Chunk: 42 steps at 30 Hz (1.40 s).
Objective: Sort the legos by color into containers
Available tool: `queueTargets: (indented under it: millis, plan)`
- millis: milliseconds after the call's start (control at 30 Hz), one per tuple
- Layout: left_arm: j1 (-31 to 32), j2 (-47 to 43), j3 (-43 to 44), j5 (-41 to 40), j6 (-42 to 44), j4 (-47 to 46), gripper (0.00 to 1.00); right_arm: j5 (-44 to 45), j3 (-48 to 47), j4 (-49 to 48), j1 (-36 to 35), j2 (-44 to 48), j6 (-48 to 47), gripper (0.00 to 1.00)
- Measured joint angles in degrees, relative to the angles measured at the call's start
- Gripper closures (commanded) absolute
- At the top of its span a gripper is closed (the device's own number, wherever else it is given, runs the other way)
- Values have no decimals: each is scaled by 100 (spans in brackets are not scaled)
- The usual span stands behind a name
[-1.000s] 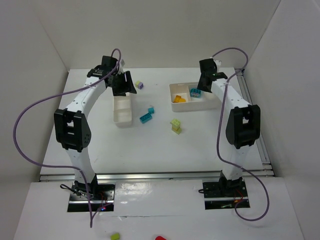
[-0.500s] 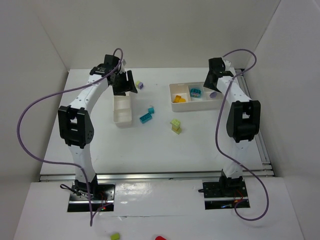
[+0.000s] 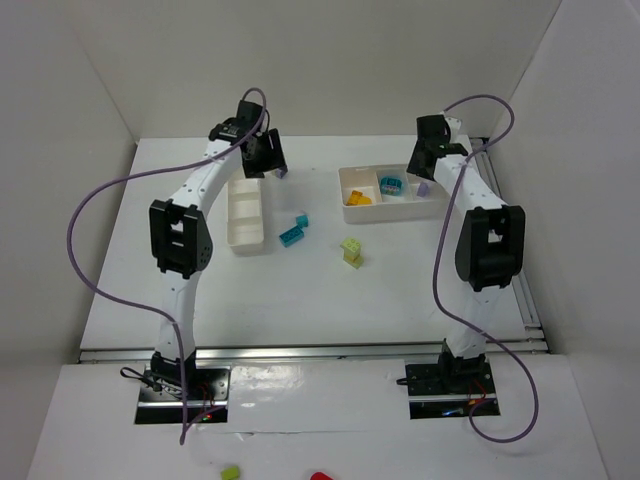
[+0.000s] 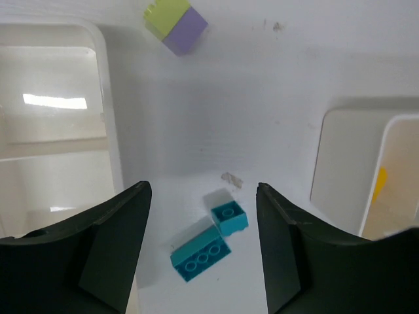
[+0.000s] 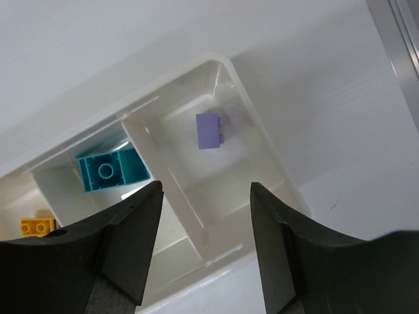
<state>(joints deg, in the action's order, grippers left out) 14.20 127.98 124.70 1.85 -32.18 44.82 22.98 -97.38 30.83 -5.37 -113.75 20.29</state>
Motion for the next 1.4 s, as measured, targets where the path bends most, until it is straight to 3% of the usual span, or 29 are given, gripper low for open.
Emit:
queueTargets:
  millis: [233, 467, 767, 1400]
  plan:
    - [280, 892, 951, -984, -431, -223, 24, -289, 238, -170, -55, 442, -2, 30]
    - [487, 1482, 1182, -1537, -286, -977, 24, -496, 297, -210, -129, 811, 0, 28]
    - [538, 1731, 1182, -2295, -459, -1268, 23, -678, 297, -203, -151, 822, 0, 20]
    - [553, 2664, 1711, -2616, -855, -1923, 24, -885, 214, -184, -151, 732, -22, 19]
